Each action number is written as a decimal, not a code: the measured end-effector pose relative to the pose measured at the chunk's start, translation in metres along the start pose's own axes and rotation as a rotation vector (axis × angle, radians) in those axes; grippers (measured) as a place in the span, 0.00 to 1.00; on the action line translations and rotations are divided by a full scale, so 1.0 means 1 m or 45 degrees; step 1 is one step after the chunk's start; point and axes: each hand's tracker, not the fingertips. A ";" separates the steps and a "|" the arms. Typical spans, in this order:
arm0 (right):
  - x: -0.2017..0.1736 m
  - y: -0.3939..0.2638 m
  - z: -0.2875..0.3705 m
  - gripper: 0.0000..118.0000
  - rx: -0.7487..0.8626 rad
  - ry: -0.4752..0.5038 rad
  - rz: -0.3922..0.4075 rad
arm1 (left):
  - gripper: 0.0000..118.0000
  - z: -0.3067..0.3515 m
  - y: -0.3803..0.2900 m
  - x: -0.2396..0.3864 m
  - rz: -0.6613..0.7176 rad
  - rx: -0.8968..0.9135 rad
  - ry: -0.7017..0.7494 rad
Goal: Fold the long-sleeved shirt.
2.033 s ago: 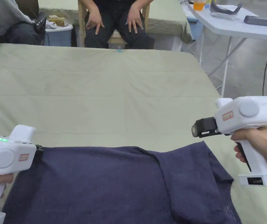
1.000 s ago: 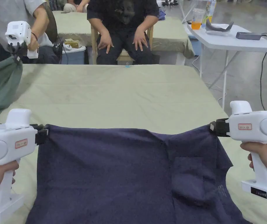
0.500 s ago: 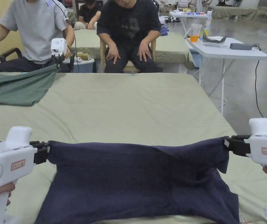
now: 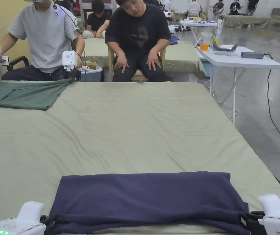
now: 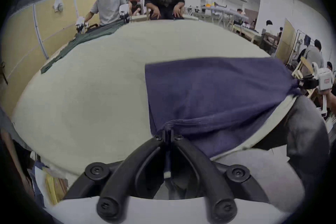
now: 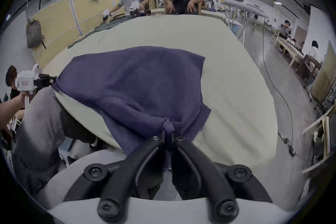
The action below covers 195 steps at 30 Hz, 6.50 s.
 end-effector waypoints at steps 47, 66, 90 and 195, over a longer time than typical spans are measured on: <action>-0.123 0.199 -0.036 0.08 0.525 -0.252 -0.010 | 1.00 -0.048 0.116 -0.090 0.543 -0.377 -0.461; -0.172 0.206 -0.082 0.08 0.517 -0.049 0.001 | 1.00 -0.130 0.093 -0.086 0.747 -0.441 -1.228; -0.194 0.203 -0.088 0.08 0.527 -0.045 0.023 | 0.10 -0.083 0.126 -0.077 0.596 -0.322 -0.815; -0.101 0.187 -0.011 0.08 0.665 -0.235 -0.038 | 0.05 -0.027 0.239 0.185 0.070 0.178 -0.022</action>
